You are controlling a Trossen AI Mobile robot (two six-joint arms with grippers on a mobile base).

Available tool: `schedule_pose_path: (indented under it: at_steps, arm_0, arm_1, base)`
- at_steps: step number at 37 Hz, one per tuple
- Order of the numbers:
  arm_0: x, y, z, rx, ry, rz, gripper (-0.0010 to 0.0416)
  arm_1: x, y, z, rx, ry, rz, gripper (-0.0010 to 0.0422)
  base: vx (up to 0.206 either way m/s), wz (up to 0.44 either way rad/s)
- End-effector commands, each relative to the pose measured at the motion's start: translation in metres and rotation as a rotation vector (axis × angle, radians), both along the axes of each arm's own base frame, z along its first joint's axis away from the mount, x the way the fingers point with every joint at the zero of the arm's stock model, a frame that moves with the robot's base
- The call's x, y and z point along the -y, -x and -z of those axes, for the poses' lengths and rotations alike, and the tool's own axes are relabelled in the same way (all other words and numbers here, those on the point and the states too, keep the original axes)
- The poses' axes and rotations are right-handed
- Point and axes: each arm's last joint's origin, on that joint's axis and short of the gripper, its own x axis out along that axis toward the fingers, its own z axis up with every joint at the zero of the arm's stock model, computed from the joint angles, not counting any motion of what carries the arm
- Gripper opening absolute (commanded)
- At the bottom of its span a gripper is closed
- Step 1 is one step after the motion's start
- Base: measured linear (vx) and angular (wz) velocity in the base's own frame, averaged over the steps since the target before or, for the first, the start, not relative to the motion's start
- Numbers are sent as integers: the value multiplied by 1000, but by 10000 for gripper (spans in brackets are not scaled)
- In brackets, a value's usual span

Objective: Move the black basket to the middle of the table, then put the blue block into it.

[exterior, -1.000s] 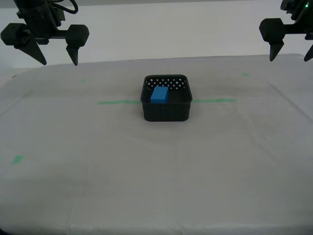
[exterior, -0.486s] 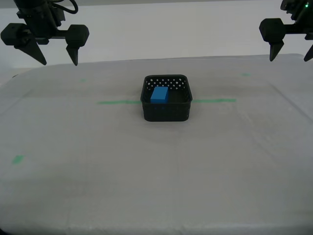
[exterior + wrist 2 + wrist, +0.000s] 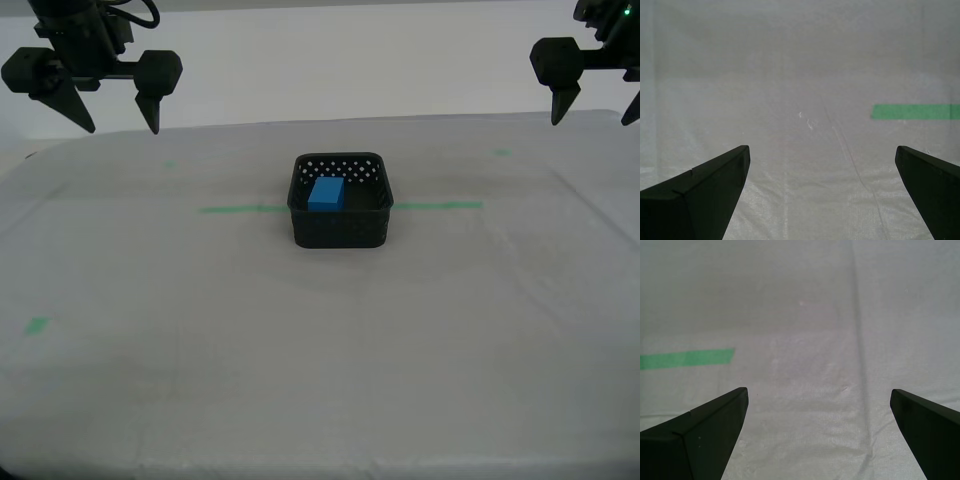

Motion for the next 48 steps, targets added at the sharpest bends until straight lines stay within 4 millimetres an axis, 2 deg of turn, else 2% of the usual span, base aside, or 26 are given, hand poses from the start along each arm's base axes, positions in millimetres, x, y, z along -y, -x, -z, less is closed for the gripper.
schedule_pose_path:
  at_steps: [1, 48]
  arm_0:
    - [0, 0, 0, 1, 2, 0, 398]
    - [0, 0, 0, 1, 2, 0, 399]
  arm_1:
    - [0, 0, 0, 2, -4, 1, 400]
    - [0, 0, 0, 2, -4, 1, 400]
  base:
    - [0, 0]
    - [0, 0]
